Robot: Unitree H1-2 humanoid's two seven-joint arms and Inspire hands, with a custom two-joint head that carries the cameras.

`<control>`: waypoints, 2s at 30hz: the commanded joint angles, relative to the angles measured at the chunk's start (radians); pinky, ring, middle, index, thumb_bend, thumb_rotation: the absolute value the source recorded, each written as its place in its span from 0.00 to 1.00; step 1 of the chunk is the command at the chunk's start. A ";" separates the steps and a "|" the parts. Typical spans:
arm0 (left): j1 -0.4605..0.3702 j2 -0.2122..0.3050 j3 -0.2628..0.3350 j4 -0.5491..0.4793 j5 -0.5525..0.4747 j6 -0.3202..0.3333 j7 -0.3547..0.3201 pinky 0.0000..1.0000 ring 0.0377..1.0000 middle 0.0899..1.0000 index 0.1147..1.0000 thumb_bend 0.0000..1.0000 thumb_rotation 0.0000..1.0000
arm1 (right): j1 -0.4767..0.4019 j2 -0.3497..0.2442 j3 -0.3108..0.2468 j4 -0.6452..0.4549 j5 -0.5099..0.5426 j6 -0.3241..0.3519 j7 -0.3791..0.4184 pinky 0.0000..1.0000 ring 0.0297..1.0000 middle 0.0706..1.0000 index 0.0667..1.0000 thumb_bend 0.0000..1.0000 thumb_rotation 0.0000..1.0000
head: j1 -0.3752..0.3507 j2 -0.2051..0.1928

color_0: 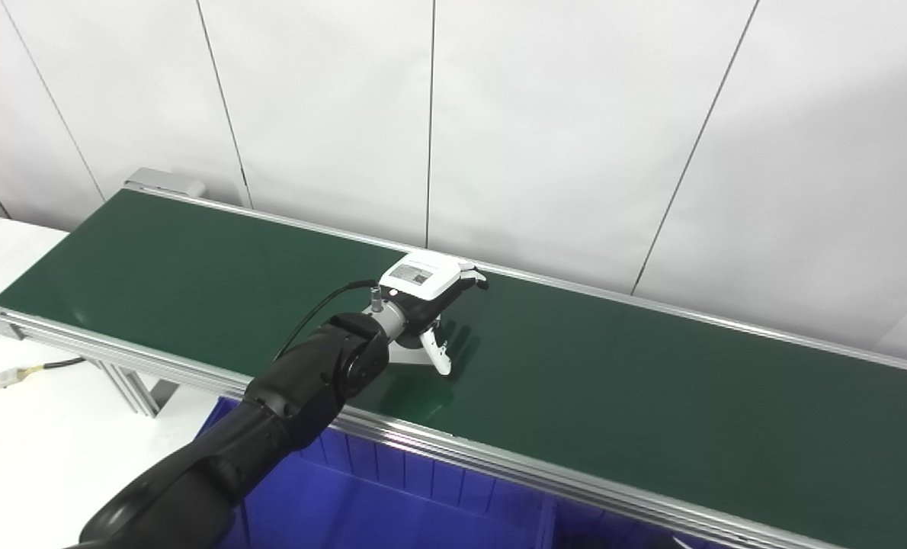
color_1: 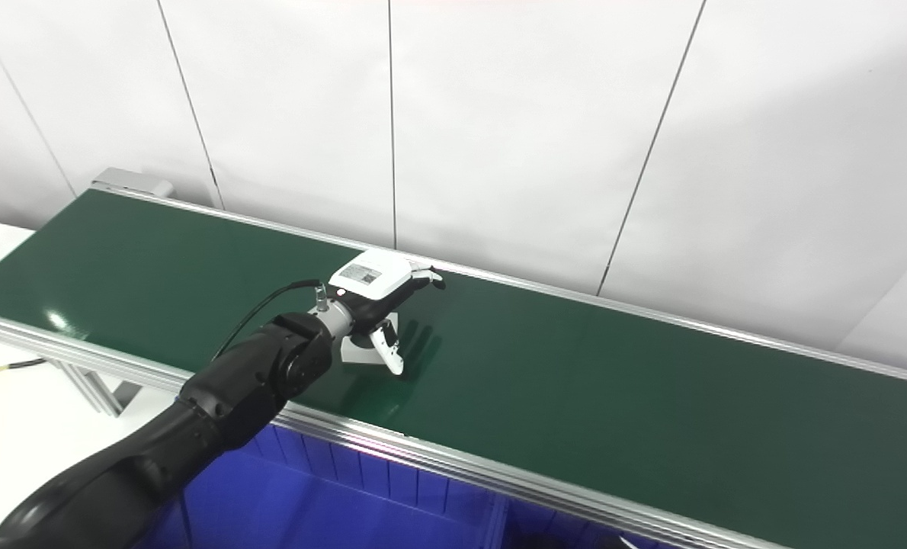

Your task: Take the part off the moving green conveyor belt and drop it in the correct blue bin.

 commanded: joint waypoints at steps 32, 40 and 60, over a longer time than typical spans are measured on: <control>-0.068 -0.033 -0.047 0.111 0.007 0.014 0.119 0.68 0.77 0.79 0.76 0.97 0.04 | 0.026 -0.011 0.061 -0.070 -0.029 -0.054 -0.086 0.68 0.75 0.79 0.77 1.00 0.28 | -0.045 0.027; -0.076 -0.037 -0.030 0.098 -0.037 0.019 0.078 0.41 0.49 0.56 0.66 0.86 0.00 | 0.027 -0.005 0.056 -0.070 -0.015 -0.054 -0.077 0.68 0.76 0.79 0.77 1.00 0.27 | -0.047 0.032; -0.073 -0.024 -0.012 0.003 -0.050 0.056 0.039 0.38 0.39 0.50 0.64 0.50 0.00 | 0.020 0.003 0.042 -0.065 -0.009 -0.054 -0.060 0.69 0.75 0.78 0.77 1.00 0.27 | -0.044 0.031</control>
